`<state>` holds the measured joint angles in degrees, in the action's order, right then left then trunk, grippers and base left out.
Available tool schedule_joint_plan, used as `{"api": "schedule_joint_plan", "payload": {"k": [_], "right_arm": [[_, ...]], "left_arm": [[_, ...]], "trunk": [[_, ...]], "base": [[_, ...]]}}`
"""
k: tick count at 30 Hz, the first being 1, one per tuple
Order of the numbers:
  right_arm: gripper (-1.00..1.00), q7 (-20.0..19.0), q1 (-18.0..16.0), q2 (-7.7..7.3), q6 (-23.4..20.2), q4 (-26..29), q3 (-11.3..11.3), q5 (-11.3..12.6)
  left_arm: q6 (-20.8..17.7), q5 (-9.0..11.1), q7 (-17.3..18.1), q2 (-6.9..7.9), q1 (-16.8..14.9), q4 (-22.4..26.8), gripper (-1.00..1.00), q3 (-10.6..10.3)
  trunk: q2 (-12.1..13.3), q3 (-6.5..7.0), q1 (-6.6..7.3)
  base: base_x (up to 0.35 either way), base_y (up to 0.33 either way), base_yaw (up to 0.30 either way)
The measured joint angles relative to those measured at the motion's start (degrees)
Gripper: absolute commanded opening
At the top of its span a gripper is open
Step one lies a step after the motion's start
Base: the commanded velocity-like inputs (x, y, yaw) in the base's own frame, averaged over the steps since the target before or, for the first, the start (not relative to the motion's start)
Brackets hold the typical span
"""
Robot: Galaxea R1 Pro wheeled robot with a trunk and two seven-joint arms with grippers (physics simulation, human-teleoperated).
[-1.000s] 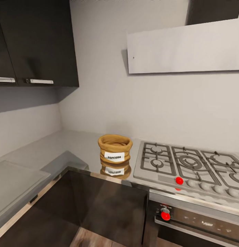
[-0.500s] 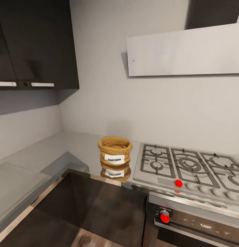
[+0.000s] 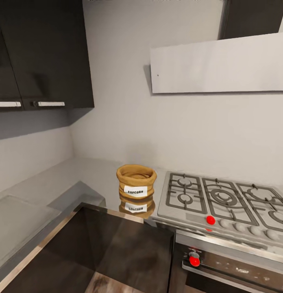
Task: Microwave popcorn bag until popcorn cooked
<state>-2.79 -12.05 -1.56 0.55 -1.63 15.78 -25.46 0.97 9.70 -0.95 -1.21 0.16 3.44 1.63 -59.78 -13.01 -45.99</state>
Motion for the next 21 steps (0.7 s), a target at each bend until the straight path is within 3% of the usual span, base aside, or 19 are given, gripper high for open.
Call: {"api": "schedule_joint_plan", "payload": {"k": [9, 21], "right_arm": [[1.0, 0.01, 0.0, 0.36, -0.36, -0.01, 0.0, 0.01], [1.0, 0.0, 0.0, -0.15, 0.23, -0.08, 0.07, 0.08]], "left_arm": [[0.0, 0.03, 0.0, 0.0, 0.0, 0.08, 1.0, 0.08], [0.03, -0.07, 0.07, 0.0, 0.0, -0.08, 1.0, -0.16]], "trunk": [[0.42, 0.15, 0.23], [0.42, -0.89, 0.23]], "base": [[0.0, 0.0, 0.0], [0.0, 0.0, 0.0]]}}
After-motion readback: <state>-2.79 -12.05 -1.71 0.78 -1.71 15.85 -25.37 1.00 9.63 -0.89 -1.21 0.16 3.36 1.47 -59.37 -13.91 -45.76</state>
